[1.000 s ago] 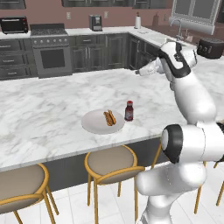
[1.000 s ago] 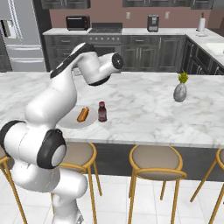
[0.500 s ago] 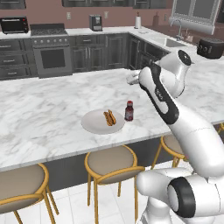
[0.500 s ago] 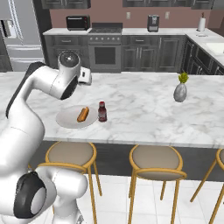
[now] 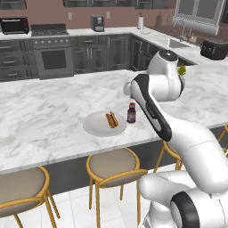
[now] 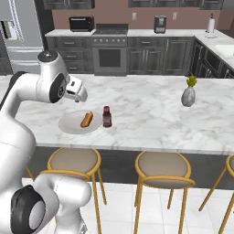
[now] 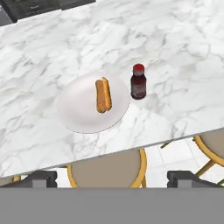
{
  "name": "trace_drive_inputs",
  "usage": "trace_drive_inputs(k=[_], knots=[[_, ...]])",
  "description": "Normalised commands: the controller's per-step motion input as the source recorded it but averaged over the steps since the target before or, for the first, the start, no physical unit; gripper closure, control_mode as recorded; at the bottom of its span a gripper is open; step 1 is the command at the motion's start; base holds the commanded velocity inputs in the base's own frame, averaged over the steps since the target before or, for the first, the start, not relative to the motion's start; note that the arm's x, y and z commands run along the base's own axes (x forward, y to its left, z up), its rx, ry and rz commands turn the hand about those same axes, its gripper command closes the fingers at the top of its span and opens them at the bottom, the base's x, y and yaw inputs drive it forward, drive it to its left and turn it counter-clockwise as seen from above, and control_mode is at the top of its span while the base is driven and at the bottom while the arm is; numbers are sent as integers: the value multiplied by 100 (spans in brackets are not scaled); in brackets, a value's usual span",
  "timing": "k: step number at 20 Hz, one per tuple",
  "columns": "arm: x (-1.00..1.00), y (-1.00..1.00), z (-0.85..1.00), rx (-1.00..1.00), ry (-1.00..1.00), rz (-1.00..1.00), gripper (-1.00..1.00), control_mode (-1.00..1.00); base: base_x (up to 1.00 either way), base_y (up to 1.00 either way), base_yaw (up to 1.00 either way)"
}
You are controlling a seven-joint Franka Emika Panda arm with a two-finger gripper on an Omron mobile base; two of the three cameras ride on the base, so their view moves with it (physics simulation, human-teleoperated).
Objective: Move the hot dog bun to the plate on the dining table and place the condiment next to that plate. Then navigate to the fridge and take the sausage and place it on the plate as well.
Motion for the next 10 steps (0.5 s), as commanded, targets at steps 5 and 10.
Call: trace_drive_inputs(k=[5,10], knots=[[-32,0,-30,-6,21,-4,-100,-100,0,0,0],[-33,-1,-54,-5,18,0,-100,-100,0,0,0]])
